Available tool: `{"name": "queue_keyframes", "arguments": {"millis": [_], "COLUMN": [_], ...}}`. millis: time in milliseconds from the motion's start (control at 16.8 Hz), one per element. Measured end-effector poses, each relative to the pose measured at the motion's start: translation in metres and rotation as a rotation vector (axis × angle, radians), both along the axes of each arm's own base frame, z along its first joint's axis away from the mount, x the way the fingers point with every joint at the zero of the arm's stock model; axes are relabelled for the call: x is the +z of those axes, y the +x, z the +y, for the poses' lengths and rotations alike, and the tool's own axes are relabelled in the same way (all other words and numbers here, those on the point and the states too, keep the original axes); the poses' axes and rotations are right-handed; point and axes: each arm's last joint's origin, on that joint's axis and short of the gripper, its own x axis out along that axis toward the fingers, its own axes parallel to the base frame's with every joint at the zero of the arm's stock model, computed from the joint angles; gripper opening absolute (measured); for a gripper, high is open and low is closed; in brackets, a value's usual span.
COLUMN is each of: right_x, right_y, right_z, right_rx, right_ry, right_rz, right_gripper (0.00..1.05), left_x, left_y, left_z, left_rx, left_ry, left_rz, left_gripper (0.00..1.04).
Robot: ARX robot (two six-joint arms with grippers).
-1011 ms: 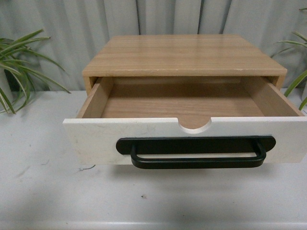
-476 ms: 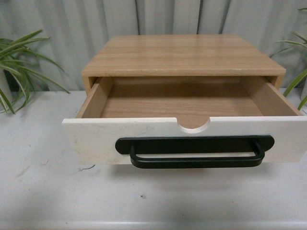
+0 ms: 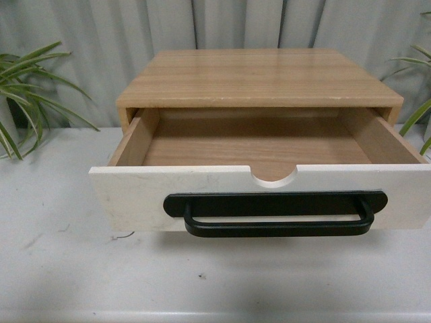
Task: Pull drawer
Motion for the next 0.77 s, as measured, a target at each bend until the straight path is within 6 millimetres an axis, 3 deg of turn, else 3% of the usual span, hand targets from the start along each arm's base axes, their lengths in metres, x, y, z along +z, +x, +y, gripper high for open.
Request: {"name": "queue_keyframes", "arguments": {"millis": [119, 238, 416, 595, 654, 773], "right_x": [0.0000, 0.0000, 0.0000, 0.0000, 0.0000, 0.0000], "right_y": [0.0000, 0.0000, 0.0000, 0.0000, 0.0000, 0.0000], "right_z": [0.0000, 0.0000, 0.0000, 0.0000, 0.0000, 0.0000], "right_rx": [0.000, 0.000, 0.000, 0.000, 0.000, 0.000], "right_ry": [0.000, 0.000, 0.000, 0.000, 0.001, 0.002], "right_rz": [0.000, 0.000, 0.000, 0.000, 0.000, 0.000], "right_gripper": [0.10, 0.28, 0.63, 0.92, 1.00, 0.97], "left_x": [0.0000, 0.0000, 0.0000, 0.0000, 0.0000, 0.0000], "left_y": [0.0000, 0.0000, 0.0000, 0.0000, 0.0000, 0.0000], "left_z": [0.0000, 0.0000, 0.0000, 0.0000, 0.0000, 0.0000], "left_rx": [0.000, 0.000, 0.000, 0.000, 0.000, 0.000], "left_ry": [0.000, 0.000, 0.000, 0.000, 0.001, 0.000], "left_rz": [0.000, 0.000, 0.000, 0.000, 0.000, 0.000], "left_gripper": [0.19, 0.36, 0.72, 0.99, 0.99, 0.98]}}
